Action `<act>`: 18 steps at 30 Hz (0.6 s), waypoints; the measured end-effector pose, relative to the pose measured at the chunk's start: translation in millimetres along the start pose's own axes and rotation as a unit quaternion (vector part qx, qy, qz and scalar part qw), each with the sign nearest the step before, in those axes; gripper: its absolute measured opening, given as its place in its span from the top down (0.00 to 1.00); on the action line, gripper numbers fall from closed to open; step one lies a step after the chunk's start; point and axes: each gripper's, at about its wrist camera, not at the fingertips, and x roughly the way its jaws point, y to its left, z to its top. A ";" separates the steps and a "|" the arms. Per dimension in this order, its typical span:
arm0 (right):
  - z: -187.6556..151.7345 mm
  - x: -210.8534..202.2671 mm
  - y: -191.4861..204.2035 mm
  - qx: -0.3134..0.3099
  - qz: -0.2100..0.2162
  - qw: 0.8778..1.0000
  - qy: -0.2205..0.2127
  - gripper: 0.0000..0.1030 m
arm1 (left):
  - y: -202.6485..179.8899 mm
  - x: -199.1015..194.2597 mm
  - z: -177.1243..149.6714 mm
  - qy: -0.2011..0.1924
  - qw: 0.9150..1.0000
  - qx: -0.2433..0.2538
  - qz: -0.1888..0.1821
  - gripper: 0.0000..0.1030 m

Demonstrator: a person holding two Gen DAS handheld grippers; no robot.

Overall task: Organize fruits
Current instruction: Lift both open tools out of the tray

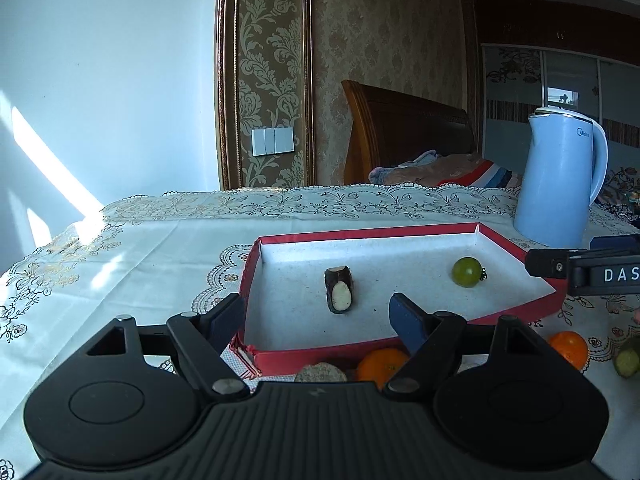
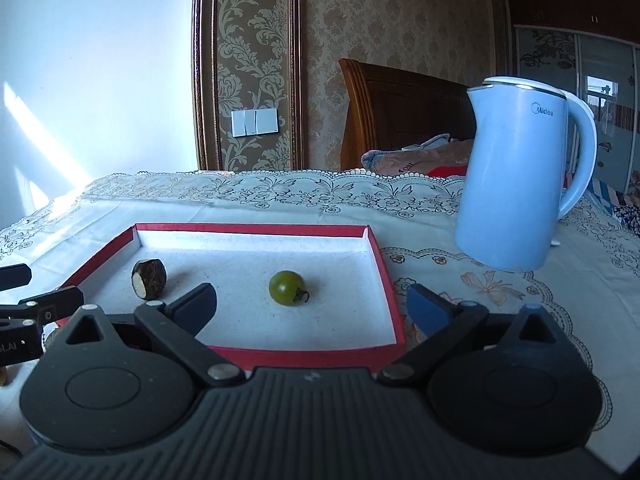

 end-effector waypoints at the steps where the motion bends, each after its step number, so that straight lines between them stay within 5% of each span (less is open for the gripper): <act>1: -3.8 -7.5 -3.0 0.004 0.000 1.000 -0.005 0.02 | -1.0 -2.8 -3.1 0.001 1.000 0.005 0.000 0.22; 10: -31.2 -52.9 -16.0 0.002 -0.008 0.998 -0.063 0.02 | -5.6 -27.8 -32.0 0.011 1.000 0.023 -0.001 0.22; 18: -44.1 -65.1 -31.1 0.018 -0.019 0.998 -0.050 0.02 | -13.9 -35.2 -37.9 0.009 0.999 0.042 0.009 0.22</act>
